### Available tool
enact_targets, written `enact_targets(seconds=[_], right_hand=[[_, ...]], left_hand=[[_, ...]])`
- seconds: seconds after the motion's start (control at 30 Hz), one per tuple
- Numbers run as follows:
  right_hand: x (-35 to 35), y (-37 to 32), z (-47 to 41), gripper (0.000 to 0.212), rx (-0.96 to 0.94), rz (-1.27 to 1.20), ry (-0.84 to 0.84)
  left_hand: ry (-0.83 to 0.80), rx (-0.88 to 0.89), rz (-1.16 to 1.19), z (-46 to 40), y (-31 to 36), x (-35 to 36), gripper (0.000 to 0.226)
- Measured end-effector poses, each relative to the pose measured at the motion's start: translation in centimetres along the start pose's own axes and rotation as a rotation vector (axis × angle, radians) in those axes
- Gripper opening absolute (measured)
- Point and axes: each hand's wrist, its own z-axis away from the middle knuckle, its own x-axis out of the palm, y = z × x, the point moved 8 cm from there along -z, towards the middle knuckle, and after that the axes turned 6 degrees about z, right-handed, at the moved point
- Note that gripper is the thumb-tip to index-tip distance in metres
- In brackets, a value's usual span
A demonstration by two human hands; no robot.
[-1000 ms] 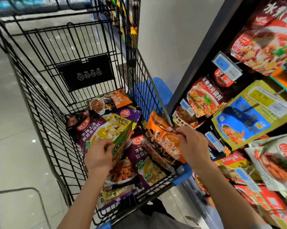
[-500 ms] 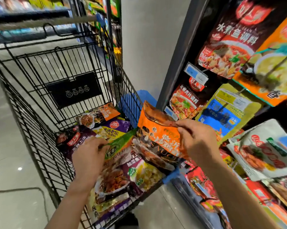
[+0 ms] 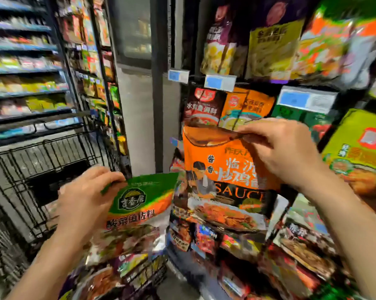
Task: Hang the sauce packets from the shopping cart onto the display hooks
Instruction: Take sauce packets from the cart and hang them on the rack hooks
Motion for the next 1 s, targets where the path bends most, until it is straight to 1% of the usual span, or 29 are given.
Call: enact_targets(seconds=[0.07,0.13,0.23,0.3,0.37,0.43,0.57,0.7,0.77,0.83,0.9,1.0], right_hand=[[-4.2,2.0,1.5,0.03,-0.004,0.061,-0.004],[-8.2,4.1,3.2,0.031,0.026,0.119,0.015],[-13.4,6.1,5.6,0.03,0.062,0.219,0.027],[-16.6,6.7,7.2,0.026,0.059,0.342,0.049],[-19.8,7.5,8.7,0.025,0.093,0.455,0.064],[-22.7,8.3,10.2,0.024,0.134,0.55,0.083],[-28.3,9.5,12.1,0.029,0.252,0.639,0.085],[-33.1,10.5,12.2,0.029,0.369,0.655,0.143],[-34.9,11.3,12.2,0.029,0.442,0.694,0.184],[-36.2,11.8,12.0,0.025,0.485,0.727,0.236],[-37.1,12.1,11.6,0.017,0.507,0.746,0.288],[-38.3,13.1,10.8,0.015,0.565,0.77,0.356]], left_hand=[[0.006,0.094,0.052,-0.8,3.7,0.8,0.035],[-0.007,0.141,0.171,-1.3,7.1,2.0,0.037],[-0.031,0.211,0.411,-2.1,12.4,3.6,0.025],[-0.043,0.266,0.548,-2.9,16.2,4.6,0.022],[-0.041,0.315,0.661,-3.7,19.7,5.2,0.025],[-0.04,0.357,0.744,-4.7,22.8,5.7,0.021],[-0.032,0.447,0.838,-6.8,28.2,6.5,0.022],[-0.031,0.549,0.925,-9.5,32.4,7.1,0.026],[-0.03,0.563,0.975,-10.9,33.8,7.5,0.021],[-0.021,0.567,1.034,-12.1,34.7,7.7,0.022],[-0.003,0.595,1.073,-12.8,35.5,7.6,0.028],[0.016,0.642,1.077,-13.8,36.5,6.9,0.032]])
